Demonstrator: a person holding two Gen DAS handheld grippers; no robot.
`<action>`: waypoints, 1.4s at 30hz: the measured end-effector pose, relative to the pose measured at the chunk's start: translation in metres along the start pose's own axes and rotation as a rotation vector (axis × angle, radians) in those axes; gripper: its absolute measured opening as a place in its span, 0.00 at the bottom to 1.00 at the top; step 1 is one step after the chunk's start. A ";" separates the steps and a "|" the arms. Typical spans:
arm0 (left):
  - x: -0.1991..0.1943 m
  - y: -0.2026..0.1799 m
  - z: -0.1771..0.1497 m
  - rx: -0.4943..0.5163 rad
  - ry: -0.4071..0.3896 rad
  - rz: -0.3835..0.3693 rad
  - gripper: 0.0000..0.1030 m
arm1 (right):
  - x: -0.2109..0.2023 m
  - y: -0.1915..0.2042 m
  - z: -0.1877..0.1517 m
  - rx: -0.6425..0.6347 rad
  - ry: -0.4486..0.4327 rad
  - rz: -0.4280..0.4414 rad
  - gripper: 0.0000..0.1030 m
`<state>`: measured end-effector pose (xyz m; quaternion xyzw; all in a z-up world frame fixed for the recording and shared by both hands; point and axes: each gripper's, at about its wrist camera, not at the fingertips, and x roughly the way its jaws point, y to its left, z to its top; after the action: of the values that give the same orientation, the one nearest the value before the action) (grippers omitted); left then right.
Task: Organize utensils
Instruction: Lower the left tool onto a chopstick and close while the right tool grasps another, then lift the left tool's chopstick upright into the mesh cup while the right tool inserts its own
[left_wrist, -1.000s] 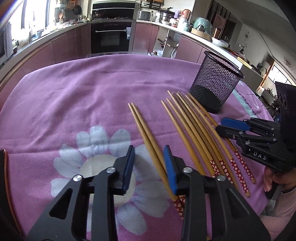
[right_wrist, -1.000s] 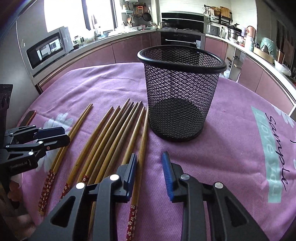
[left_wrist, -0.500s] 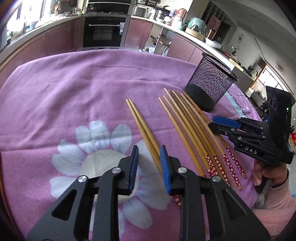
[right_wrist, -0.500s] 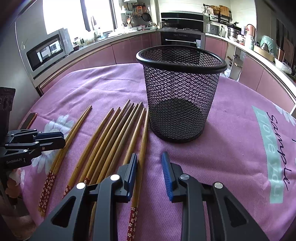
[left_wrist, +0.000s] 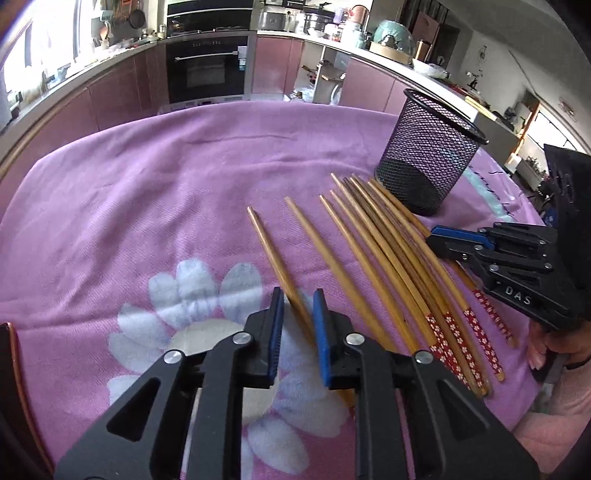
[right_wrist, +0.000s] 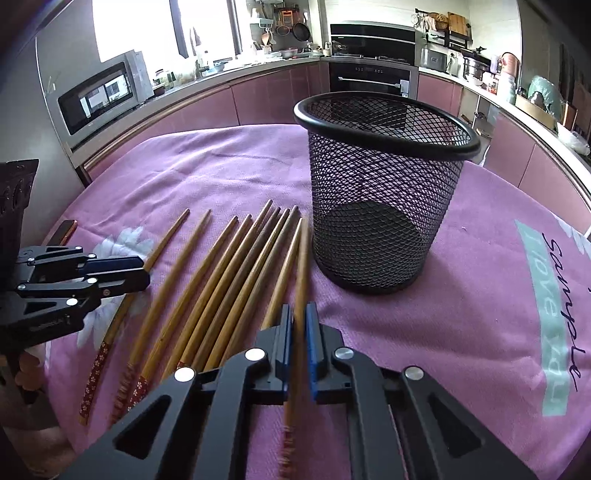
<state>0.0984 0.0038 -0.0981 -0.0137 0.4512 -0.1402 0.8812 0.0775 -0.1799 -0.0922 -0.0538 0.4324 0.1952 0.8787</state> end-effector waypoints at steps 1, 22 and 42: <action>0.000 0.000 0.000 -0.008 -0.003 0.004 0.13 | 0.000 0.000 0.000 0.004 -0.001 0.004 0.05; -0.117 -0.010 0.042 -0.012 -0.290 -0.243 0.07 | -0.110 -0.017 0.025 0.050 -0.317 0.156 0.05; -0.142 -0.081 0.173 0.049 -0.483 -0.310 0.07 | -0.145 -0.061 0.109 0.060 -0.579 0.060 0.05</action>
<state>0.1391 -0.0544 0.1290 -0.0943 0.2174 -0.2768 0.9313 0.1023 -0.2499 0.0840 0.0429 0.1705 0.2156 0.9605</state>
